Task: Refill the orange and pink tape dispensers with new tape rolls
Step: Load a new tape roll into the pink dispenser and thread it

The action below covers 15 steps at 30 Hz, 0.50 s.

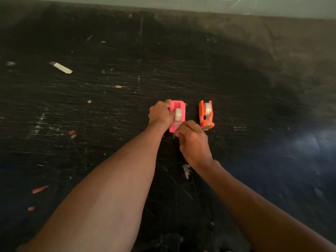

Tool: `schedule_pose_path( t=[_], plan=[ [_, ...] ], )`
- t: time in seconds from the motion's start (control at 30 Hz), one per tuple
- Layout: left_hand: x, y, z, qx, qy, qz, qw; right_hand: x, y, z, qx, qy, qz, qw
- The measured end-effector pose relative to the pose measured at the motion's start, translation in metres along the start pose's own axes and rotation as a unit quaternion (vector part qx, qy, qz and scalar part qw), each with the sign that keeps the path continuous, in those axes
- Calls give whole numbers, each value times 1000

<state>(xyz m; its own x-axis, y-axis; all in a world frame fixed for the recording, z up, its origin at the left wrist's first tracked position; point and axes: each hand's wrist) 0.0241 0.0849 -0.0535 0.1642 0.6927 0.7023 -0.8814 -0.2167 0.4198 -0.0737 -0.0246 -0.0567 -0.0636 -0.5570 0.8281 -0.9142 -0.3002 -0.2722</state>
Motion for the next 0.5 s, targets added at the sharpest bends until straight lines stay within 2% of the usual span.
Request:
schedule_pose_path(
  t=[0.17, 0.5],
  plan=[
    [0, 4, 3, 5, 3, 15, 1000, -4, 11, -1, -12, 4, 7, 1000],
    [1, 6, 3, 11, 14, 16, 1000, -10, 5, 11, 32, 88, -54, 994]
  ],
)
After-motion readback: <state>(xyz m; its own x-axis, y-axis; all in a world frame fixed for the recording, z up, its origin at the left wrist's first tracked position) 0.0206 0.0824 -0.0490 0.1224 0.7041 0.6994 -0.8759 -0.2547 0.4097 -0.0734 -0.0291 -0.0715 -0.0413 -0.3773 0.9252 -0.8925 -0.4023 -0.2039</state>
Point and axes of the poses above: each hand's wrist, its own y-axis away from the middle knuckle, its own x-axis out of the back of the hand, z = x × y, and after that the axes turned 11 degrees about x, right-handed
